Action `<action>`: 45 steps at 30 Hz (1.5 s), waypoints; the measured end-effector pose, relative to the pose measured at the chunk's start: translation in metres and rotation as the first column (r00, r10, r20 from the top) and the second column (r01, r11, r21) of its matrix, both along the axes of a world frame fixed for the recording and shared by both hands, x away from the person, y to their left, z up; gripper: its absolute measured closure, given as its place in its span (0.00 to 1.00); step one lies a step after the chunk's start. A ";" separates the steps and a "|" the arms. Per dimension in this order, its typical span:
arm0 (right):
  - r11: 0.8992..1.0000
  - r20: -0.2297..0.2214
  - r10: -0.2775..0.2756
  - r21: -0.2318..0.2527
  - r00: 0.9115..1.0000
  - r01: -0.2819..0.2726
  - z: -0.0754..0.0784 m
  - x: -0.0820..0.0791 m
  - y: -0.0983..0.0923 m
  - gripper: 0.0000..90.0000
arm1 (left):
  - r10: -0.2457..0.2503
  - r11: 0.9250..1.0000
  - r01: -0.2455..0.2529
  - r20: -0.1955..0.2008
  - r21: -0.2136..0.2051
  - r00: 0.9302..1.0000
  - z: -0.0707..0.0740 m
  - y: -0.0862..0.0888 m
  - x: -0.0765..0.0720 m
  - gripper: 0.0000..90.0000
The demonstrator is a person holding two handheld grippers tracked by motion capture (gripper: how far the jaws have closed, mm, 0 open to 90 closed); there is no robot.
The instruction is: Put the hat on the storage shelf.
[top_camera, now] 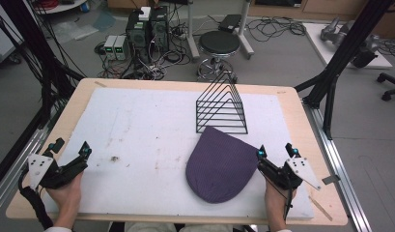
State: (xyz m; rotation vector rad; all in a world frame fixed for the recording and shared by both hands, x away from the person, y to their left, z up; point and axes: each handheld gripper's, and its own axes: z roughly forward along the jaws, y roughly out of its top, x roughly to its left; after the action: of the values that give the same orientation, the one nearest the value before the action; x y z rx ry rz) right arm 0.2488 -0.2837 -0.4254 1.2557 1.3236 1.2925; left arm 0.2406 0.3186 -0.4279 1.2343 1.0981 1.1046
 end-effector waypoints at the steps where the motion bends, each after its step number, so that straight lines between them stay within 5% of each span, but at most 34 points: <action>1: 1.000 0.000 0.001 0.000 1.000 -0.001 0.000 0.000 0.000 0.14 | -0.001 1.000 0.001 -0.001 0.000 1.000 0.000 0.000 0.000 0.21; 12: 1.000 -0.018 0.029 0.002 0.999 -0.029 -0.003 0.002 0.000 0.13 | -0.013 1.000 0.013 -0.012 -0.002 1.000 -0.001 0.000 0.000 0.21; 21: 0.990 -0.064 0.140 0.009 0.988 -0.140 -0.006 0.005 0.004 0.13 | -0.023 1.000 0.023 -0.009 0.005 1.000 -0.001 -0.002 0.000 0.21; 33: 0.980 -0.083 0.200 0.005 0.976 -0.200 -0.006 0.005 0.011 0.13 | -0.023 1.000 0.022 -0.018 -0.012 1.000 -0.001 -0.001 0.001 0.21; 45: 0.937 -0.113 0.345 -0.013 0.932 -0.348 -0.005 0.006 0.021 0.12 | -0.029 0.999 0.028 -0.029 -0.016 0.999 -0.002 0.000 0.003 0.21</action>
State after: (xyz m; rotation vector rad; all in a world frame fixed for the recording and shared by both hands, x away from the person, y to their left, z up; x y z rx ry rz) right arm 0.2551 -0.2624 -0.4304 1.1144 1.6957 1.4522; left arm 0.2432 0.3184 -0.4301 1.2537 1.1057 1.0580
